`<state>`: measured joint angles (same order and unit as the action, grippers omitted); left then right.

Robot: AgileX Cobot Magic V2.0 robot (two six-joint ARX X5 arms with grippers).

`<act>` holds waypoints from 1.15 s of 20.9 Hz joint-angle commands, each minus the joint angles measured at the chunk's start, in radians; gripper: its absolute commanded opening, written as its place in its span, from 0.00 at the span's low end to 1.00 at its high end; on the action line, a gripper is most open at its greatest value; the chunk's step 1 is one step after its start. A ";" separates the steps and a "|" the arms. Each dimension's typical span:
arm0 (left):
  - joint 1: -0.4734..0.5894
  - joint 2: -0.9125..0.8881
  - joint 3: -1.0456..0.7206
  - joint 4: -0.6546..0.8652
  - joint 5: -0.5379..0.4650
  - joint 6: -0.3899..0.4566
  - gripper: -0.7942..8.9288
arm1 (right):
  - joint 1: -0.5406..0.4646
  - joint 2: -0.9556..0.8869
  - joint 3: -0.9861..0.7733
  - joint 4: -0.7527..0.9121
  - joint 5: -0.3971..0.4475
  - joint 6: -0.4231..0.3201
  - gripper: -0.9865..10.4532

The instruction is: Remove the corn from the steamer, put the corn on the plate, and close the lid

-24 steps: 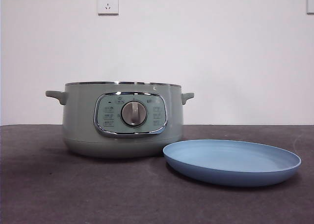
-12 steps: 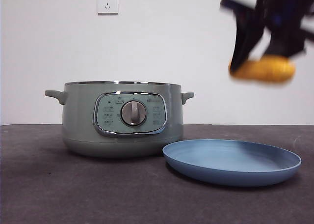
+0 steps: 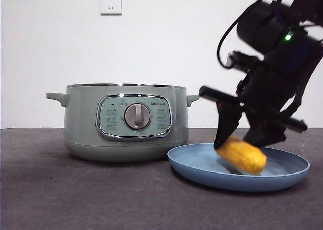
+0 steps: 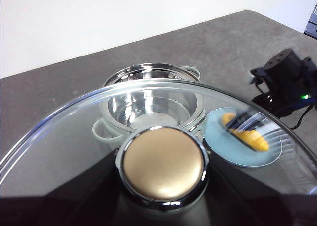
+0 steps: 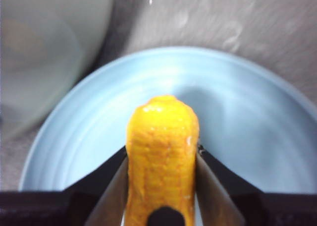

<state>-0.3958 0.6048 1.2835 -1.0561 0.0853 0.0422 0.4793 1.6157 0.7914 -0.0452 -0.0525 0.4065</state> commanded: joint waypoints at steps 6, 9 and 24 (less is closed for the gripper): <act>-0.002 -0.007 0.014 0.069 0.000 0.010 0.07 | 0.014 0.032 -0.009 0.001 0.059 0.016 0.09; -0.002 0.012 0.014 0.101 0.002 0.010 0.07 | 0.014 0.032 -0.009 -0.014 0.057 0.022 0.22; -0.002 0.397 0.014 0.471 0.085 0.029 0.07 | 0.014 -0.535 -0.007 -0.328 0.010 -0.060 0.58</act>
<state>-0.3958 1.0073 1.2835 -0.6289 0.1627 0.0536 0.4915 1.1069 0.7895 -0.3717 -0.0414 0.3660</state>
